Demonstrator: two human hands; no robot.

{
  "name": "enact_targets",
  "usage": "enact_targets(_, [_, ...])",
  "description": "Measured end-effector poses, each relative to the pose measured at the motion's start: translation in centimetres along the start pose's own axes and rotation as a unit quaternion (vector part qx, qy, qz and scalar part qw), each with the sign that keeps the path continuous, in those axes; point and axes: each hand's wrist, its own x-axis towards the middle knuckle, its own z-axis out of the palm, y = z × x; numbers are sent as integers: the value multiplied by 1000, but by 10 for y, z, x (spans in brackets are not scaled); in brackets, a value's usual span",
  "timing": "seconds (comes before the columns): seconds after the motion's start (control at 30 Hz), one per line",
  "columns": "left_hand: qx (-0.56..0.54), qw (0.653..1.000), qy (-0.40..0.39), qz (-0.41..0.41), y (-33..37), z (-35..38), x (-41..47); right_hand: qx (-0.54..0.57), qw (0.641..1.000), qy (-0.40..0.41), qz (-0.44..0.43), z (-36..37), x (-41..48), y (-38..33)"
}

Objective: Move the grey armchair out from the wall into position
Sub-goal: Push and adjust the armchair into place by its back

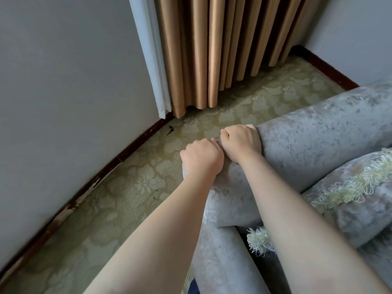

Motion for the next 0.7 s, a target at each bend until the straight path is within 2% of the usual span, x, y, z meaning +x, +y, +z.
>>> enact_targets(0.53, [1, 1000, 22, -18, 6, -2, -8, -66, 993, -96, 6, -2, 5, -3])
enact_targets(0.7, [-4, 999, 34, 3, 4, -5, -33, -74, 993, -89, 4, -8, -17, -5])
